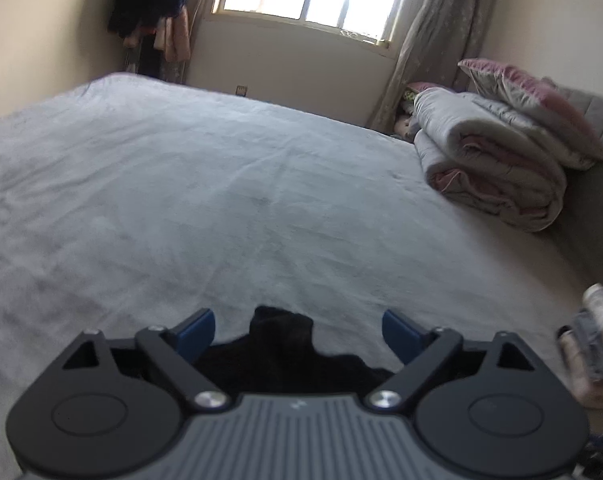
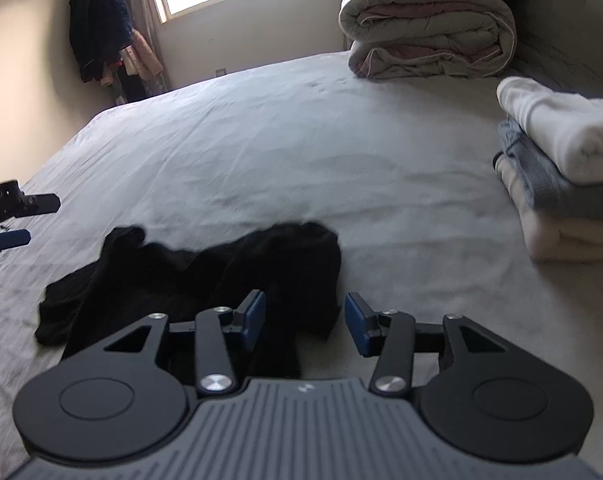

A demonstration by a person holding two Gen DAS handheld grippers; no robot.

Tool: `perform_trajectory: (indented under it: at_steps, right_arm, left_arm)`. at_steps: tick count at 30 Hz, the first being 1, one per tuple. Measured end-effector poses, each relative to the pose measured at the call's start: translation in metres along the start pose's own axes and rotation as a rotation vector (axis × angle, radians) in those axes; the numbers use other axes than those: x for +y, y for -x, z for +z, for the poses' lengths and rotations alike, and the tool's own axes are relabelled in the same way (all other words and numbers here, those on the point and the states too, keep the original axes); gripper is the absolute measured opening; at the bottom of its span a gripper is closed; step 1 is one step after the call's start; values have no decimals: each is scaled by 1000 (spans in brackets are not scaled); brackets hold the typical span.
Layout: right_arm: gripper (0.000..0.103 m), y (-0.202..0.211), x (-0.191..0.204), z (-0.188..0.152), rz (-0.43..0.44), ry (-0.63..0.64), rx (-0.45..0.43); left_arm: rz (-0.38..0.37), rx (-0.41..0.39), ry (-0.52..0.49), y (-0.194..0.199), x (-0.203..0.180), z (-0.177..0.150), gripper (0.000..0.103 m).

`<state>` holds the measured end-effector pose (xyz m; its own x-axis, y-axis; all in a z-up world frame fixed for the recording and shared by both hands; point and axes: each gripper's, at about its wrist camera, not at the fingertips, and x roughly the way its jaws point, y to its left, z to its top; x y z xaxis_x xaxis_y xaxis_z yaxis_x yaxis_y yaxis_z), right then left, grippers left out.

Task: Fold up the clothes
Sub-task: 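Lower the hanging garment onto the bed with the right gripper, then grasp the garment hem with the left gripper while the right gripper pulls it flat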

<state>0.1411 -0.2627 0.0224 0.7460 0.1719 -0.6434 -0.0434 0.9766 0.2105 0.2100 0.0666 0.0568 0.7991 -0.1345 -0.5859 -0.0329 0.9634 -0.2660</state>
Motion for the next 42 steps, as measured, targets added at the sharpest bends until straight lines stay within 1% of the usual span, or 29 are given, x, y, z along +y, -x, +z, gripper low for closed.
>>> perform_trajectory:
  at_steps: [3, 6, 8, 11, 15, 20, 21, 23, 26, 28, 29, 32, 34, 36, 37, 38, 39, 40, 41, 42]
  right_arm:
    - [51, 15, 6, -14, 23, -6, 25]
    - [51, 27, 5, -27, 59, -32, 56]
    - [51, 35, 5, -35, 83, -50, 78]
    - [51, 47, 1, -47, 97, -94, 95]
    - [51, 62, -6, -67, 100, -159, 136]
    - [51, 81, -9, -96, 101, -207, 232]
    - [51, 85, -10, -102, 103, -219, 254]
    - [51, 93, -11, -115, 137, -224, 280]
    - [51, 104, -7, -135, 153, -178, 293]
    - [51, 106, -4, -146, 139, -144, 317]
    - [51, 107, -2, -149, 141, -129, 328]
    - [51, 113, 3, -154, 180, -69, 333]
    - [50, 114, 0, -161, 200, -59, 333]
    - [49, 117, -6, -169, 219, -62, 323]
    - [47, 119, -8, -174, 228, -65, 313]
    - [47, 120, -9, -175, 232, -70, 301]
    - [42, 121, -10, -177, 235, -75, 288]
    - [30, 122, -11, -179, 239, -81, 275]
    - [23, 121, -11, -179, 242, -79, 272]
    - [14, 119, -11, -180, 246, -77, 270]
  left_arm:
    - [-38, 46, 57, 17, 13, -16, 92]
    - [-65, 109, 83, 29, 27, -38, 92]
    - [-63, 144, 85, 35, 35, -53, 92]
    - [-65, 189, 98, 47, 49, -74, 92]
    - [-98, 275, 135, 62, 63, -104, 90]
    - [-179, 396, 169, 88, 68, -141, 85]
    - [-203, 411, 173, 95, 69, -148, 85]
    - [-249, 423, 190, 106, 71, -164, 83]
    - [-301, 430, 237, 111, 77, -184, 77]
    - [-317, 435, 263, 110, 81, -194, 70]
    - [-321, 425, 271, 109, 81, -196, 69]
    - [-338, 390, 296, 109, 82, -202, 64]
    - [-348, 377, 330, 107, 85, -208, 53]
    - [-367, 375, 361, 102, 86, -211, 47]
    - [-381, 380, 376, 100, 87, -213, 41]
    - [-397, 393, 390, 97, 87, -214, 37]
    - [-401, 400, 395, 95, 85, -215, 30]
    - [-404, 406, 397, 93, 84, -216, 22]
    - [-407, 412, 400, 92, 83, -218, 16]
    - [-410, 418, 402, 90, 82, -219, 4]
